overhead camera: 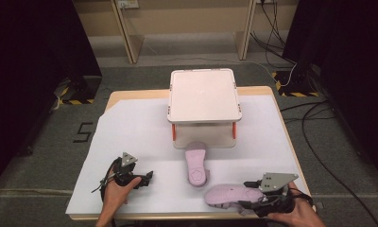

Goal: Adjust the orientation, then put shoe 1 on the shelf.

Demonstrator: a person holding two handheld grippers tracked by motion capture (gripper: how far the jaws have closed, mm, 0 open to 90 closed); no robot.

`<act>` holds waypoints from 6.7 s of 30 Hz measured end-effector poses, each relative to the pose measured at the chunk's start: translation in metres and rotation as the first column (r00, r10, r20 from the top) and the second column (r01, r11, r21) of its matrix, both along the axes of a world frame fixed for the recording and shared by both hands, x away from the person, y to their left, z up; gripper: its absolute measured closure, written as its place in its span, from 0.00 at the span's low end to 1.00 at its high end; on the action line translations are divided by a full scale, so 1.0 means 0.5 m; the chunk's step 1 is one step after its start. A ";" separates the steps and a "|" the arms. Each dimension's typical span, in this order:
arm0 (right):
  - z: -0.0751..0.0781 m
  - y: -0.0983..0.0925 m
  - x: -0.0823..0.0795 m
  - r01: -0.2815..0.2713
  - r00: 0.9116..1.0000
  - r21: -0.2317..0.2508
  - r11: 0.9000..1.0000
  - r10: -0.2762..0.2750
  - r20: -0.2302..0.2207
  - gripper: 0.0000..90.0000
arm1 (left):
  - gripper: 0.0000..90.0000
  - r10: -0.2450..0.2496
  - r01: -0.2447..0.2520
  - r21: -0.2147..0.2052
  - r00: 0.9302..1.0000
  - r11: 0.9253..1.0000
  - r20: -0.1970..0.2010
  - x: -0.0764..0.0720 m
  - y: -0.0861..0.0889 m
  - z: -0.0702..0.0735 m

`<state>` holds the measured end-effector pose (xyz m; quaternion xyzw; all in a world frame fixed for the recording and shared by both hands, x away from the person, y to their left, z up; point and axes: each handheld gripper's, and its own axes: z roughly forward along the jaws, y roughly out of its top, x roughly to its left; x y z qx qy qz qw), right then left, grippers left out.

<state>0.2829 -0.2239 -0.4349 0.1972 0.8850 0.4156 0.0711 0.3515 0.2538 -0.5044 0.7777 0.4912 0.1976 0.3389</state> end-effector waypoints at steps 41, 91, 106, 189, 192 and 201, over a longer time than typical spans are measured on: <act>-0.055 -0.104 0.106 0.451 0.891 0.151 0.880 -0.435 -0.129 0.44 | 0.00 0.000 0.000 0.000 1.000 1.000 -0.001 0.000 0.000 0.000; -0.008 -0.116 0.088 0.372 0.926 0.175 0.912 -0.378 0.004 0.37 | 0.00 0.000 0.000 0.000 1.000 1.000 0.001 0.000 0.000 0.000; -0.023 -0.101 0.089 0.320 0.944 0.097 0.942 -0.326 0.056 0.40 | 0.00 -0.001 0.001 0.002 1.000 1.000 -0.003 0.001 0.000 0.000; 0.026 0.096 0.156 0.166 0.880 -0.126 0.978 -0.089 0.466 0.94 | 0.00 -0.001 0.001 0.003 1.000 1.000 0.000 0.000 0.000 0.000; 0.023 0.120 0.189 0.168 0.873 -0.136 0.976 -0.083 0.481 0.94 | 0.00 0.000 0.000 0.002 1.000 1.000 0.001 0.000 -0.001 0.000; 0.002 0.170 0.275 0.189 0.849 -0.165 0.968 -0.076 0.522 0.94 | 0.00 -0.001 0.001 0.002 1.000 1.000 0.000 0.000 0.000 0.000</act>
